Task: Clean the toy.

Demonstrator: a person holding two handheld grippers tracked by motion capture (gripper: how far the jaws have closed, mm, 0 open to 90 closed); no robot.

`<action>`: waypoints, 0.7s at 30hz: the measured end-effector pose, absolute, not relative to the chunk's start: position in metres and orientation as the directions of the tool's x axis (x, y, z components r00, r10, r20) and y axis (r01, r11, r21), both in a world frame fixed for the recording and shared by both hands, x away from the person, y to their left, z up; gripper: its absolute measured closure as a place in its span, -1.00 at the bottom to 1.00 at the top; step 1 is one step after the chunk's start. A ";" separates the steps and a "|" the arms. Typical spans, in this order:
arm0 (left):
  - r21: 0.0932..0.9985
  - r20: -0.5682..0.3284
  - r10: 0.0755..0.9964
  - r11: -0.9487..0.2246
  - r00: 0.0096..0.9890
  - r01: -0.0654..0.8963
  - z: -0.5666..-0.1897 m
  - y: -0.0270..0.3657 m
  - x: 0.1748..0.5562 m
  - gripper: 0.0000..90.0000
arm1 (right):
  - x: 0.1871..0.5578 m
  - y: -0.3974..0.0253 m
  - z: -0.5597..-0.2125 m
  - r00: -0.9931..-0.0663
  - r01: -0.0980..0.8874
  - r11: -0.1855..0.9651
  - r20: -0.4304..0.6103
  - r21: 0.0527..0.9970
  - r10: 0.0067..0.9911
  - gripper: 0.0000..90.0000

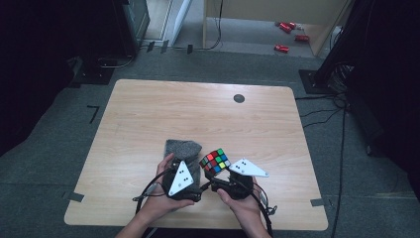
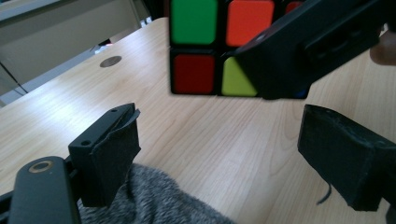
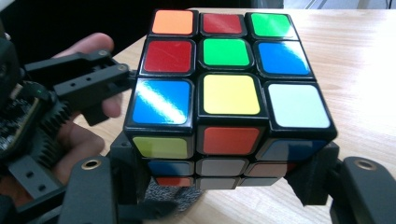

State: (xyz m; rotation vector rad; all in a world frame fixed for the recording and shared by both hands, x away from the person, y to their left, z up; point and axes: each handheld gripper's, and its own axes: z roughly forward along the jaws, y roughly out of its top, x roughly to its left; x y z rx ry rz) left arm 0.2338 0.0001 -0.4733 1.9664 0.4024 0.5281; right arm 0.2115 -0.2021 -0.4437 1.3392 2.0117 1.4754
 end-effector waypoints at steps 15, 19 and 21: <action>0.928 0.230 0.516 -0.371 0.825 -0.027 -0.480 -0.002 0.229 -0.30 | 0.211 -0.189 -0.449 -0.509 0.536 0.034 0.291 0.844 0.810 -0.23; 0.930 0.233 0.522 -0.365 0.820 -0.032 -0.482 -0.003 0.229 -0.34 | 0.213 -0.188 -0.453 -0.502 0.564 0.022 0.321 0.826 0.803 -0.23; 0.931 0.235 0.519 -0.362 0.822 -0.037 -0.482 -0.002 0.229 -0.33 | 0.214 -0.188 -0.454 -0.503 0.572 0.019 0.332 0.820 0.798 -0.23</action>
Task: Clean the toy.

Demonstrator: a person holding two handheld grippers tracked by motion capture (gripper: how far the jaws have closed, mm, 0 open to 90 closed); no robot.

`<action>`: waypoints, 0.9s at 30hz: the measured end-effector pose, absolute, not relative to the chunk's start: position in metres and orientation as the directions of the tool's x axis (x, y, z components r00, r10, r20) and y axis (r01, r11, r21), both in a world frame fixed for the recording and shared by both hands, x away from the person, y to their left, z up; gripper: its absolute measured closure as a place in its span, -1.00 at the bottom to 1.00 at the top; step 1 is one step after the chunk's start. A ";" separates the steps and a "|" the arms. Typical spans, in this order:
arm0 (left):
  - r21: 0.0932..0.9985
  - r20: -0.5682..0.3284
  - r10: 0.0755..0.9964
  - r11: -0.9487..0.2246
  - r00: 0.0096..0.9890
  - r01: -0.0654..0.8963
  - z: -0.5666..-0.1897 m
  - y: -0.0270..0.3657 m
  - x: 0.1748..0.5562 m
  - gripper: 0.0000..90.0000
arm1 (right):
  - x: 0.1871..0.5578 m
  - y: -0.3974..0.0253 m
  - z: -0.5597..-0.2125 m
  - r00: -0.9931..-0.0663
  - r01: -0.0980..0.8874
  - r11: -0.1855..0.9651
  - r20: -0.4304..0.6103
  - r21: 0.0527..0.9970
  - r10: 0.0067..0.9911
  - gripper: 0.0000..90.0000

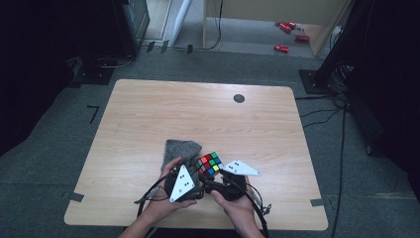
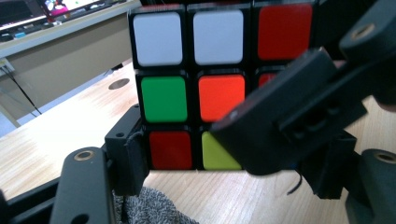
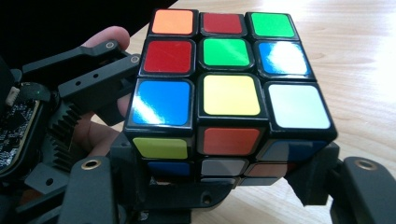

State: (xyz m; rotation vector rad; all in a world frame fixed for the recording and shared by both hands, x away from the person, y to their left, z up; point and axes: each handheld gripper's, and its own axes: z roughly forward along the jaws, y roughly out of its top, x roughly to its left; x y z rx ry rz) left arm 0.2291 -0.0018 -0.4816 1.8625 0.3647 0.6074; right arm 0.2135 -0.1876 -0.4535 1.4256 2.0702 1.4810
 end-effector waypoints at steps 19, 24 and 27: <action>0.920 0.245 0.569 -0.392 0.785 -0.003 -0.476 0.026 0.240 -0.23 | 0.219 -0.205 -0.440 -0.578 0.556 -0.010 0.395 0.831 0.715 -0.44; 0.924 0.224 0.626 -0.381 0.747 0.042 -0.471 0.050 0.250 -0.23 | 0.217 -0.208 -0.437 -0.620 0.513 0.022 0.353 0.858 0.701 -0.44; 0.930 0.209 0.660 -0.363 0.722 0.063 -0.465 0.067 0.257 -0.23 | 0.218 -0.206 -0.440 -0.634 0.503 0.046 0.333 0.863 0.698 -0.44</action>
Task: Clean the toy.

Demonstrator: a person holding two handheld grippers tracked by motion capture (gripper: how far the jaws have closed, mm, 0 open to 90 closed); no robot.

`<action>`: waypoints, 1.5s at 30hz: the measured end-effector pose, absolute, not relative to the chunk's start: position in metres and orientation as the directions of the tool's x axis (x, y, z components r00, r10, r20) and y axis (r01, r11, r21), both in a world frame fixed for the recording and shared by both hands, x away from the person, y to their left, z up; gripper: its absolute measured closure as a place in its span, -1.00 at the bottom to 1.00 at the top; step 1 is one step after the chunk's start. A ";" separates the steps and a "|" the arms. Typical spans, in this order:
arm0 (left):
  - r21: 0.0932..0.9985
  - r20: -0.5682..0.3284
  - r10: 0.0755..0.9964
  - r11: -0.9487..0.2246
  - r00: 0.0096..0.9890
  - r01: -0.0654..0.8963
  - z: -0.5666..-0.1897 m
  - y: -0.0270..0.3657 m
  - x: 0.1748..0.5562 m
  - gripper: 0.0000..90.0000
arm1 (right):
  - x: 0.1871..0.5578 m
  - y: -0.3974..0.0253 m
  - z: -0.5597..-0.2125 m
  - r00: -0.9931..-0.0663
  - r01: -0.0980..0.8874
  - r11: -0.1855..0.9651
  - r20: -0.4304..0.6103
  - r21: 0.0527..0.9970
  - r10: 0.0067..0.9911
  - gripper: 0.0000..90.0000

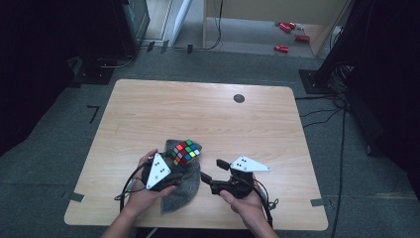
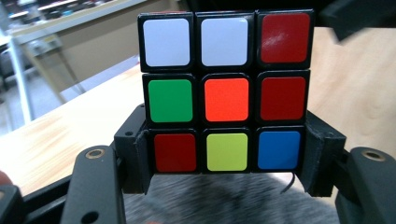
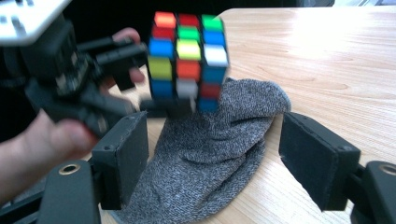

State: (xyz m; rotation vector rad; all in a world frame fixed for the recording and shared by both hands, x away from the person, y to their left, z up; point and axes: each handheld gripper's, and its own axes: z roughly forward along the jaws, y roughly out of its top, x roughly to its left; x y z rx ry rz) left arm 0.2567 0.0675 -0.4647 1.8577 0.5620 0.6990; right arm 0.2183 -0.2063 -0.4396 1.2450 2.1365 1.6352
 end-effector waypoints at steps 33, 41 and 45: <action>0.953 0.029 0.769 -0.214 0.638 0.214 -0.453 0.124 0.271 -0.23 | 0.269 -0.097 -0.501 -0.848 0.283 0.548 -0.062 0.787 0.527 -0.85; 0.954 -0.008 0.752 -0.191 0.660 0.229 -0.457 0.120 0.271 -0.23 | 0.276 -0.099 -0.513 -0.836 0.322 0.605 -0.081 0.728 0.543 -0.82; 0.953 0.002 0.742 -0.204 0.670 0.223 -0.457 0.117 0.270 -0.23 | 0.277 -0.102 -0.516 -0.823 0.332 0.612 -0.096 0.718 0.559 -0.67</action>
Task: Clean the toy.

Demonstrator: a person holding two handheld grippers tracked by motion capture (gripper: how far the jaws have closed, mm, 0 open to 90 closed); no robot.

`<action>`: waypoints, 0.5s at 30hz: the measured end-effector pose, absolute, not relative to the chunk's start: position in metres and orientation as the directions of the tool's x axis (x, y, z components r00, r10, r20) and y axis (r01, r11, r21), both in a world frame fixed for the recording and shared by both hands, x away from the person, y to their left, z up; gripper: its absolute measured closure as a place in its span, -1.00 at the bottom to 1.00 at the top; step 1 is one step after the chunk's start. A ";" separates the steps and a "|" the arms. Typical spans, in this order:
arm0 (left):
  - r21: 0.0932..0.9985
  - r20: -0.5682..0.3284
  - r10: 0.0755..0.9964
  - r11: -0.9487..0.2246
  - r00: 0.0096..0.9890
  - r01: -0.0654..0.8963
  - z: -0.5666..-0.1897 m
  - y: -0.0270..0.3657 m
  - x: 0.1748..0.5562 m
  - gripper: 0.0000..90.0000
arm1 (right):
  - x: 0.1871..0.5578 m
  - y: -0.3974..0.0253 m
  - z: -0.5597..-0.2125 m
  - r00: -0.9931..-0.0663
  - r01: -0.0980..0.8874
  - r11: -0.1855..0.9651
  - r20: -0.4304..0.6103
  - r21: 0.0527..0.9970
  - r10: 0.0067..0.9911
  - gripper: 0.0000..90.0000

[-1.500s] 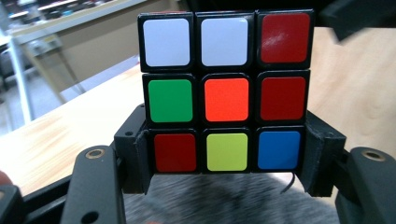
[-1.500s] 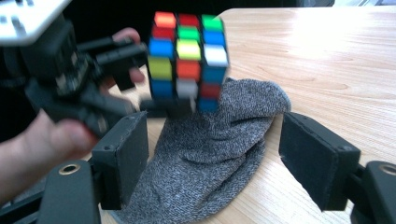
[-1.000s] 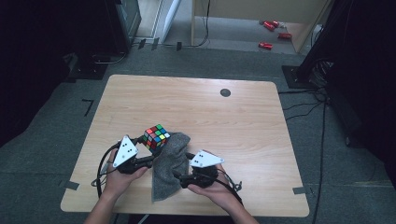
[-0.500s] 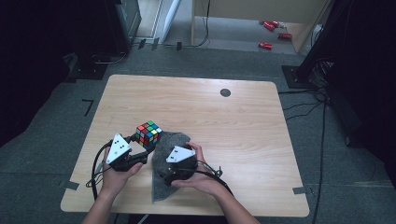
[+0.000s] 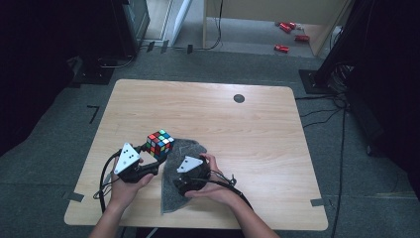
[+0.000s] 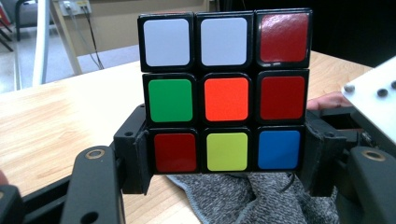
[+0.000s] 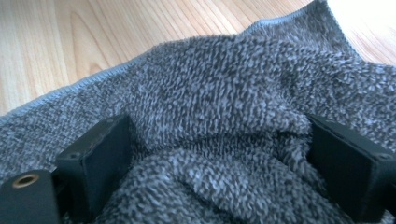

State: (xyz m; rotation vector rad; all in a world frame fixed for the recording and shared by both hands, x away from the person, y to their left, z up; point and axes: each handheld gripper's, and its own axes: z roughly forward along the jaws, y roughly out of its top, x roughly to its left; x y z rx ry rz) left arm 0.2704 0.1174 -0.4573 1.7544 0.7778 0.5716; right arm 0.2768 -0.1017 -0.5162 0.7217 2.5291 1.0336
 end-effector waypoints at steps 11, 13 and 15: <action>0.952 -0.005 0.727 -0.208 0.687 0.227 -0.459 0.115 0.270 -0.23 | 0.263 -0.131 -0.515 -0.771 0.333 0.566 -0.128 0.754 0.624 0.53; 0.950 0.001 0.723 -0.217 0.691 0.226 -0.461 0.112 0.270 -0.23 | 0.261 -0.142 -0.511 -0.774 0.357 0.529 -0.073 0.770 0.628 0.63; 0.948 0.003 0.722 -0.222 0.692 0.227 -0.462 0.111 0.270 -0.23 | 0.260 -0.147 -0.509 -0.770 0.362 0.512 -0.060 0.779 0.635 0.66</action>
